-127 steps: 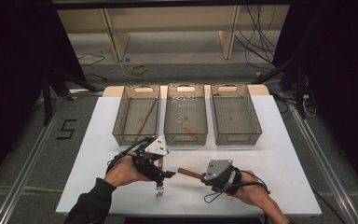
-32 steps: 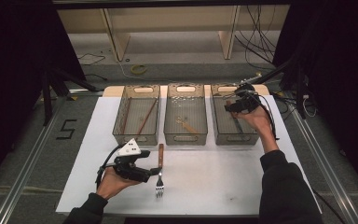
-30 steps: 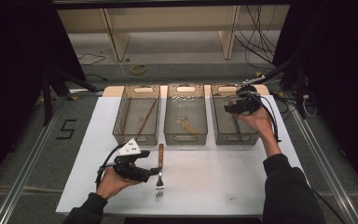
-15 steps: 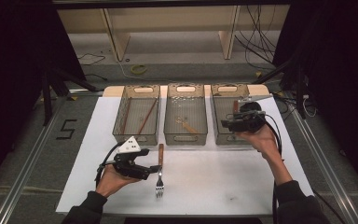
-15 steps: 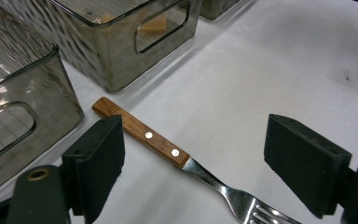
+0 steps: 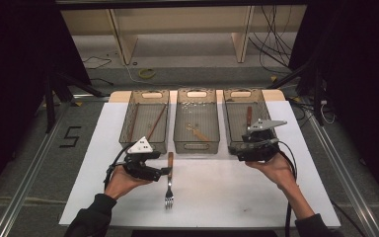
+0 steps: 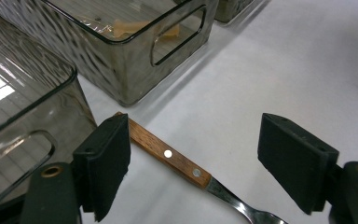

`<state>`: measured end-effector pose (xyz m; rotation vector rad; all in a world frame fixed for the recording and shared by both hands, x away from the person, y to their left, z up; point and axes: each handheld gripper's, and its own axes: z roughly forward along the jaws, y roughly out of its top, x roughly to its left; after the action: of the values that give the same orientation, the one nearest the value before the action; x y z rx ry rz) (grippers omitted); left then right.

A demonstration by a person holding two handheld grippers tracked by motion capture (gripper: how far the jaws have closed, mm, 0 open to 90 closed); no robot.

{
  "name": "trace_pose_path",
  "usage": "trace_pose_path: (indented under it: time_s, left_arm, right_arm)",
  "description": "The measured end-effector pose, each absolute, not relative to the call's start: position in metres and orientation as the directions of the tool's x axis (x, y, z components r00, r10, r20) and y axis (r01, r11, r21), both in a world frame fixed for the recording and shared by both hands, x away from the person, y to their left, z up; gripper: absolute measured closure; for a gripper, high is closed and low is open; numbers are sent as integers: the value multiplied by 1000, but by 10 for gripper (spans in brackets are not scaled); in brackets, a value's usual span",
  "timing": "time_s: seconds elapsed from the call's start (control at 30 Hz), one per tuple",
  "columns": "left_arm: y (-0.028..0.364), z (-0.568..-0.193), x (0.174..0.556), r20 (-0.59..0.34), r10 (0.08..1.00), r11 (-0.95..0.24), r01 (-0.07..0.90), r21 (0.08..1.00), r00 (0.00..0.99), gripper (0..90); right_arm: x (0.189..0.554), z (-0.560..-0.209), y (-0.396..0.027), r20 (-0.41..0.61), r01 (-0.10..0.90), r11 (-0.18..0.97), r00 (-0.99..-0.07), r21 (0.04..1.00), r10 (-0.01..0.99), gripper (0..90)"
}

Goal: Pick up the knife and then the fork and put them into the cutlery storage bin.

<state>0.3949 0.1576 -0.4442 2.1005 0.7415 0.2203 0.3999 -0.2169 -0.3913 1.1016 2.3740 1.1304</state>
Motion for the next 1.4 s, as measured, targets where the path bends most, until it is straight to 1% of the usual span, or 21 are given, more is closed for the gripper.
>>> trace_pose_path:
  time_s: [0.07,0.1,0.13,0.17,0.3,0.33,0.37,0.4,0.63,0.7,0.8,0.93,1.03,1.23,1.4]
  left_arm:
    - [154,-445,400,-114,586,-443,435,784,802,288]
    - [153,-446,402,-111,584,-450,435,780,804,331]
    - [151,-447,403,-104,584,-459,433,776,805,331]
    - [149,-447,405,-97,587,-463,432,774,804,353]
    - [143,-448,410,-88,585,-480,432,763,806,463]
    - [141,-449,412,-94,582,-483,436,760,808,521]
    - [139,-449,414,-91,582,-490,437,754,808,521]
    - [137,-450,415,-84,584,-500,439,747,807,539]
    - [123,-458,425,-62,559,-559,431,709,827,734]
    - [121,-462,428,-58,563,-565,436,701,824,770]
    - [118,-467,432,-74,573,-562,457,689,816,809]
    - [118,-471,437,-64,578,-573,461,677,813,843]
    - [118,-474,440,-68,582,-569,466,678,810,856]
    - [113,-479,444,-61,558,-599,453,661,827,865]
    - [114,-481,444,-61,566,-604,463,649,822,880]
  right_arm:
    - [394,-397,-216,62,517,407,-672,753,738,311]
    - [388,-402,-216,66,513,409,-680,755,731,311]
    - [388,-402,-216,66,513,409,-680,755,731,311]
    - [385,-404,-216,69,513,410,-682,754,728,311]
    - [375,-412,-216,78,514,413,-691,752,719,311]
    - [372,-414,-216,77,513,417,-695,750,715,311]
    - [372,-414,-216,77,513,417,-695,750,715,311]
    - [371,-415,-216,80,515,417,-695,749,715,311]
    - [365,-420,-216,87,518,420,-700,745,709,312]
    - [363,-421,-217,90,518,418,-701,747,708,312]
    - [360,-421,-217,88,511,417,-704,752,704,312]
    - [357,-421,-215,89,506,423,-713,752,695,312]
    - [354,-422,-213,92,504,428,-720,750,688,312]
    - [353,-423,-212,92,503,437,-727,745,681,312]
    - [353,-424,-213,94,505,437,-728,745,680,312]
